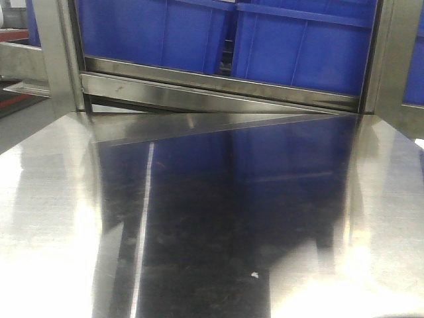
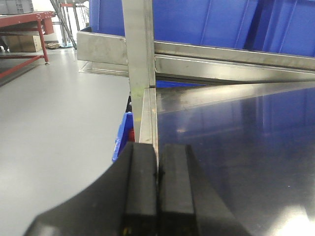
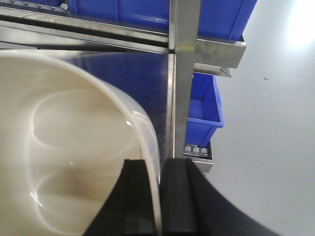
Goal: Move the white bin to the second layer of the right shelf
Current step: 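Lift the white bin off the table with the right gripper, then turn the base away from the table, holding the bin in the right gripper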
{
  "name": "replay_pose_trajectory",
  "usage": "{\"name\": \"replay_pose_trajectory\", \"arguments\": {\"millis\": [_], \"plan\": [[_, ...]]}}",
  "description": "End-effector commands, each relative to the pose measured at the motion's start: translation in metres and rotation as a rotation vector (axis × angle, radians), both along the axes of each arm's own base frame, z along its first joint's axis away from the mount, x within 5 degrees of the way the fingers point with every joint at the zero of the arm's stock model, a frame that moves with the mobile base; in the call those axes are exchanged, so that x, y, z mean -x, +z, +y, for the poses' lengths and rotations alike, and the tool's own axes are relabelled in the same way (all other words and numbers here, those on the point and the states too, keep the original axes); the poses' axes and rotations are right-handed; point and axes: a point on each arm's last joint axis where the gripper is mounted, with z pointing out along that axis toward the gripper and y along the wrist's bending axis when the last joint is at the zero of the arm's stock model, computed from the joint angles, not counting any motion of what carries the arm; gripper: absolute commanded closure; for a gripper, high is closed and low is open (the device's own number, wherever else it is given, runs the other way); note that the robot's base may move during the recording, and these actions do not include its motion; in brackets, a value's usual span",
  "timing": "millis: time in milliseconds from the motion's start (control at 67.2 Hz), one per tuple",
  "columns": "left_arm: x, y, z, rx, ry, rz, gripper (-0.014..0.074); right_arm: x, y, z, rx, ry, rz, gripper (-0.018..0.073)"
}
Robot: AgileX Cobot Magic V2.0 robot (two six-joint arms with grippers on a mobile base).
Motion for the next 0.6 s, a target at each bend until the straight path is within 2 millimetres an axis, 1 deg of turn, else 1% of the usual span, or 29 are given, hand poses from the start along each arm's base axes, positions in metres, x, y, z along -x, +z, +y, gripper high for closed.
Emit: {"name": "replay_pose_trajectory", "arguments": {"millis": [0, 580], "plan": [[-0.0004, -0.0037, -0.0003, 0.012, -0.004, -0.064, 0.0512, -0.002, 0.017, -0.0001, -0.001, -0.004, -0.114, 0.0503], [-0.0004, -0.0037, -0.0003, 0.012, -0.004, -0.064, 0.0512, -0.002, 0.017, -0.0001, -0.001, -0.004, -0.114, 0.0503]]}}
